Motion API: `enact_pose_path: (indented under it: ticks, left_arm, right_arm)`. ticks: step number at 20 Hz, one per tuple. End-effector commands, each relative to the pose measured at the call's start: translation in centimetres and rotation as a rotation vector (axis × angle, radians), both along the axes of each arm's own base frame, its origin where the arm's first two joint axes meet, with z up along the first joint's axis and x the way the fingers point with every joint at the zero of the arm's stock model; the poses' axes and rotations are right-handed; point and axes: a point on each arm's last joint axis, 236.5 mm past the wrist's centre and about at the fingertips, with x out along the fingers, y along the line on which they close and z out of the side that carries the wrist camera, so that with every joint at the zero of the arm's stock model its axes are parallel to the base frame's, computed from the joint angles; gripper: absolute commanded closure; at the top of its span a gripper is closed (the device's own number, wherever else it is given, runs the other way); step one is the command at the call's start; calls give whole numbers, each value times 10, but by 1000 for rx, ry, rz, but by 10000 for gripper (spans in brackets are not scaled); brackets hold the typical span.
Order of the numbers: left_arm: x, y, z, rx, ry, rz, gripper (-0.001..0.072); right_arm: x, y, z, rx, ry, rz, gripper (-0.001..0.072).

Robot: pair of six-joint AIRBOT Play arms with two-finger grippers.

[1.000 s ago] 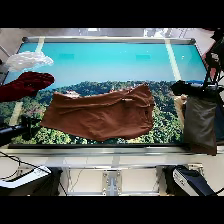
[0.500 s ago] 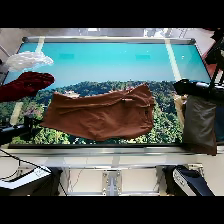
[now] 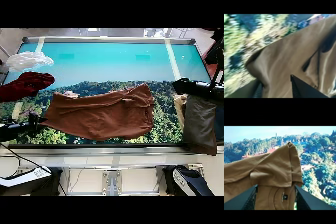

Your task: Fold the shirts.

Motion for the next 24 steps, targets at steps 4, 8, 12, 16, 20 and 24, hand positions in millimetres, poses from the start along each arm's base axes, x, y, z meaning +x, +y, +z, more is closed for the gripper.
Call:
enact_pose_path:
  ticks: [4, 8, 12, 16, 20, 24]
  left_arm:
    - [28, -9, -2, -17, -76, 22, 697]
    - [29, -9, 3, -6, -91, 11, 694]
    - [29, -14, 14, -12, -114, -16, 693]
    - [30, -16, 22, 0, -137, -39, 693]
    - [29, -18, 23, -5, -138, -43, 693]
    - [29, -19, 23, -7, -138, -45, 694]
  right_arm:
    - [-44, -8, -28, -81, 176, 17, 260]
    - [-108, -16, -132, -12, 461, -127, 257]
    - [-124, 43, -224, 287, 597, -95, 258]
    - [-103, 45, -250, 317, 577, -94, 258]
    - [-102, 71, -279, 416, 662, -5, 257]
    - [-98, 63, -303, 393, 687, -33, 258]
